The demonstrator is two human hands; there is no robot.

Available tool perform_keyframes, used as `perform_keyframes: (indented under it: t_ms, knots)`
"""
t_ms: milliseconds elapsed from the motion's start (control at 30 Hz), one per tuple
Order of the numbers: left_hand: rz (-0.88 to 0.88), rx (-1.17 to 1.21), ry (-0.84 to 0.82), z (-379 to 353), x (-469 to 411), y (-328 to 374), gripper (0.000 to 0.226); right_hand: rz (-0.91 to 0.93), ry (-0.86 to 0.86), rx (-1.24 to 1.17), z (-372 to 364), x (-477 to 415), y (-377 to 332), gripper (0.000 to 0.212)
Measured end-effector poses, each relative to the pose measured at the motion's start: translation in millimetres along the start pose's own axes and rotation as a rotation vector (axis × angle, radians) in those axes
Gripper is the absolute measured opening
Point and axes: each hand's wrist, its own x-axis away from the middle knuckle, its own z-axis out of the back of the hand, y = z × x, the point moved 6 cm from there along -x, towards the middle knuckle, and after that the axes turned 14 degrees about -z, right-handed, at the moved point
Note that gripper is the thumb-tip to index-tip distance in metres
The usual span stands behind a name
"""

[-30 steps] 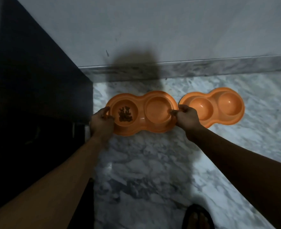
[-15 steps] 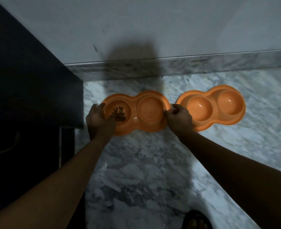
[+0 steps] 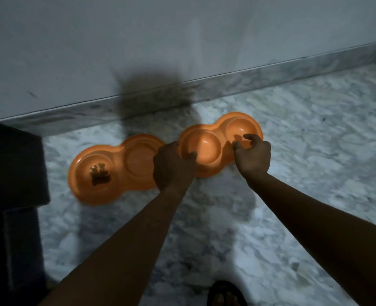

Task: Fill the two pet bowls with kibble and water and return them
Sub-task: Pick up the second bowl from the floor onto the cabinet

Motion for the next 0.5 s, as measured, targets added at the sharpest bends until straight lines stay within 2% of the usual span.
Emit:
perform_keyframes:
  t_ms: [100, 233, 367, 500]
  knots:
    - [0.043, -0.076, 0.014, -31, -2, 6, 0.058, -0.076, 0.038, 0.009, 14, -34, 17, 0.058]
    - [0.124, -0.12, 0.057, -55, -2, 3, 0.048, -0.147, -0.029, -0.074, 7, -64, 37, 0.073]
    - [0.047, -0.138, 0.088, -60, -4, -3, 0.038, -0.145, -0.019, -0.131, 7, -68, 39, 0.052]
    - [0.059, -0.06, 0.094, -41, 5, -1, 0.044, -0.235, -0.072, -0.238, 21, -52, 47, 0.068]
